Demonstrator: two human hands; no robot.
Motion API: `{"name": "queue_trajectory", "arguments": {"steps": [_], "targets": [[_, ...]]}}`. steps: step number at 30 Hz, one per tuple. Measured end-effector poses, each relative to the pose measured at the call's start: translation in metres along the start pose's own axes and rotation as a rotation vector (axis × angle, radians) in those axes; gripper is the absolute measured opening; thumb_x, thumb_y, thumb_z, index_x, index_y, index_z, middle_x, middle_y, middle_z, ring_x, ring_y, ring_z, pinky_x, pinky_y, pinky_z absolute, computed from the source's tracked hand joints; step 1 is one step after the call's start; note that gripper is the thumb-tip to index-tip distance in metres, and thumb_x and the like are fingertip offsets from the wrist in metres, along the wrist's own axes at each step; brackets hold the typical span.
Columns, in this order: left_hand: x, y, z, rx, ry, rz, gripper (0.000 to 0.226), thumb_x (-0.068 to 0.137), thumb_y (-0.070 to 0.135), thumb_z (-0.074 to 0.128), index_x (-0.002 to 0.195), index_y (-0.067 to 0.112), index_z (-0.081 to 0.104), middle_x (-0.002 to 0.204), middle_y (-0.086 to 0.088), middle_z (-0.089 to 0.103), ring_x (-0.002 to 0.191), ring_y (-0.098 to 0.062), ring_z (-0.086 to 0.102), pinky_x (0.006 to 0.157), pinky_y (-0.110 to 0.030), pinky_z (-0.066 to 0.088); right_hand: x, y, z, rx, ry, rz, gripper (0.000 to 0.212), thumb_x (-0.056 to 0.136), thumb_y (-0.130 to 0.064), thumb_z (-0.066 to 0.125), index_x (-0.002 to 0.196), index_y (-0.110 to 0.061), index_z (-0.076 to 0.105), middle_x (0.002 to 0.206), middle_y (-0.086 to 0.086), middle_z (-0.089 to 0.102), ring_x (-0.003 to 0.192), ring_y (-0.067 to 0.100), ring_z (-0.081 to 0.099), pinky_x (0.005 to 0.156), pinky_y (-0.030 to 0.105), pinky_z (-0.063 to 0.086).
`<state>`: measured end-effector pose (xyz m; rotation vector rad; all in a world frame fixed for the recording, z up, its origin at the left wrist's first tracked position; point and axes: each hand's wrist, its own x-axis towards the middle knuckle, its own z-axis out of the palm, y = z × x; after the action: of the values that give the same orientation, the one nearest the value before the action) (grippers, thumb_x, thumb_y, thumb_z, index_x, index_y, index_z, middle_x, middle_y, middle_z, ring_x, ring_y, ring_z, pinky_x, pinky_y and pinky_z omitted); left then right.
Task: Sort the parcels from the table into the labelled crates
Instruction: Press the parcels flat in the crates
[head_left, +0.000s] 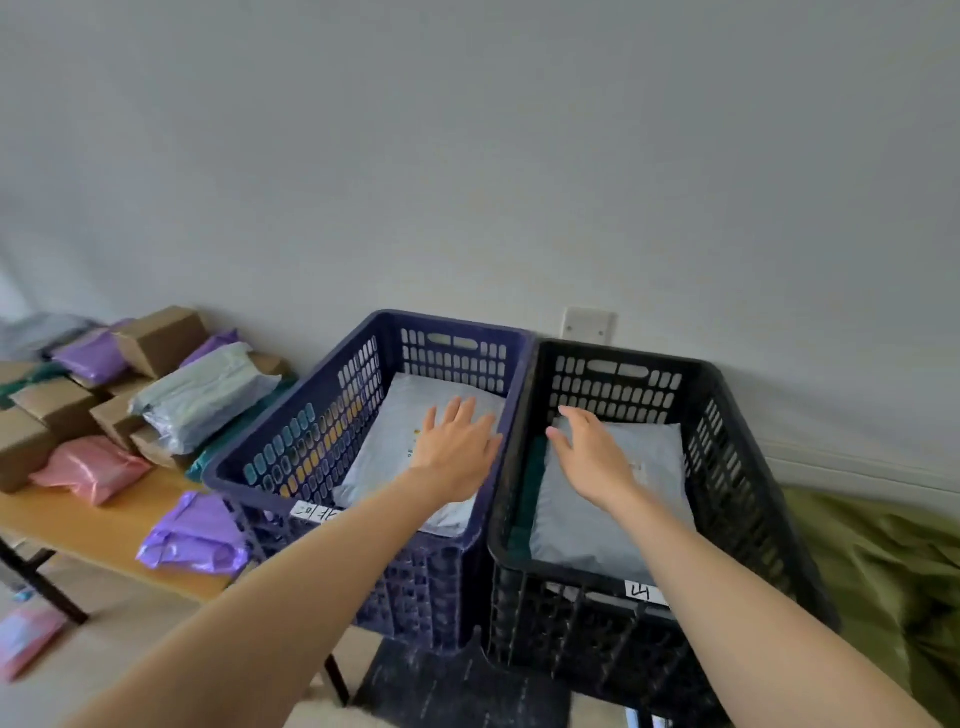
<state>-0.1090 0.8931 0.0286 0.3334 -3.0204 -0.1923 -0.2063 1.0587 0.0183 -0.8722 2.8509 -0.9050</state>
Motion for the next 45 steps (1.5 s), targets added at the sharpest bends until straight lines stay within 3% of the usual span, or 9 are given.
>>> {"name": "queue_trajectory", "arguments": {"steps": [10, 16, 22, 30, 38, 45], "targets": [[-0.077, -0.101, -0.032, -0.031, 0.110, -0.278, 0.049, 0.103, 0.042, 0.023, 0.147, 0.022, 0.030, 0.158, -0.006, 0.022, 0.147, -0.025, 0.013, 0.119, -0.046, 0.012, -0.015, -0.097, 0.052, 0.055, -0.071, -0.108, 0.050, 0.103, -0.036, 0.037, 0.147, -0.014, 0.030, 0.152, 0.005, 0.033, 0.132, 0.023, 0.043, 0.100, 0.037, 0.039], [-0.118, -0.177, -0.054, -0.053, 0.208, -0.376, 0.046, 0.102, 0.041, 0.027, 0.143, 0.023, 0.038, 0.152, -0.005, 0.034, 0.141, -0.026, 0.027, 0.114, -0.042, 0.022, -0.010, -0.177, 0.099, 0.079, -0.122, -0.185, 0.047, 0.103, -0.031, 0.037, 0.146, -0.013, 0.032, 0.151, 0.005, 0.034, 0.130, 0.023, 0.045, 0.101, 0.037, 0.038], [-0.155, -0.272, -0.074, -0.007, 0.307, -0.359, 0.037, 0.102, 0.033, 0.033, 0.131, 0.019, 0.051, 0.136, -0.002, 0.053, 0.126, -0.025, 0.046, 0.100, -0.036, 0.035, 0.001, -0.263, 0.158, 0.115, -0.128, -0.236, 0.046, 0.103, -0.033, 0.037, 0.145, -0.013, 0.033, 0.150, 0.006, 0.037, 0.133, 0.022, 0.041, 0.105, 0.037, 0.036], [-0.193, -0.413, -0.087, -0.013, 0.342, -0.398, 0.036, 0.102, 0.032, 0.032, 0.132, 0.024, 0.051, 0.136, 0.000, 0.052, 0.127, -0.022, 0.045, 0.096, -0.035, 0.040, 0.007, -0.367, 0.236, 0.158, -0.120, -0.222, 0.045, 0.103, -0.032, 0.039, 0.144, -0.014, 0.035, 0.149, 0.005, 0.039, 0.132, 0.022, 0.043, 0.101, 0.035, 0.038], [-0.202, -0.480, -0.074, -0.115, 0.332, -0.402, 0.032, 0.100, 0.027, 0.036, 0.126, 0.022, 0.054, 0.125, -0.001, 0.058, 0.114, -0.024, 0.051, 0.084, -0.035, 0.042, 0.014, -0.407, 0.290, 0.181, -0.113, -0.143, 0.044, 0.102, -0.030, 0.042, 0.143, -0.013, 0.037, 0.146, 0.008, 0.042, 0.128, 0.023, 0.047, 0.091, 0.027, 0.039], [-0.192, -0.518, -0.047, -0.176, 0.301, -0.369, 0.032, 0.099, 0.023, 0.038, 0.127, 0.021, 0.055, 0.125, -0.004, 0.058, 0.116, -0.025, 0.052, 0.085, -0.037, 0.047, 0.027, -0.412, 0.335, 0.186, -0.149, -0.101, 0.042, 0.102, -0.028, 0.043, 0.141, -0.013, 0.038, 0.144, 0.007, 0.043, 0.125, 0.022, 0.049, 0.086, 0.023, 0.038]]}}
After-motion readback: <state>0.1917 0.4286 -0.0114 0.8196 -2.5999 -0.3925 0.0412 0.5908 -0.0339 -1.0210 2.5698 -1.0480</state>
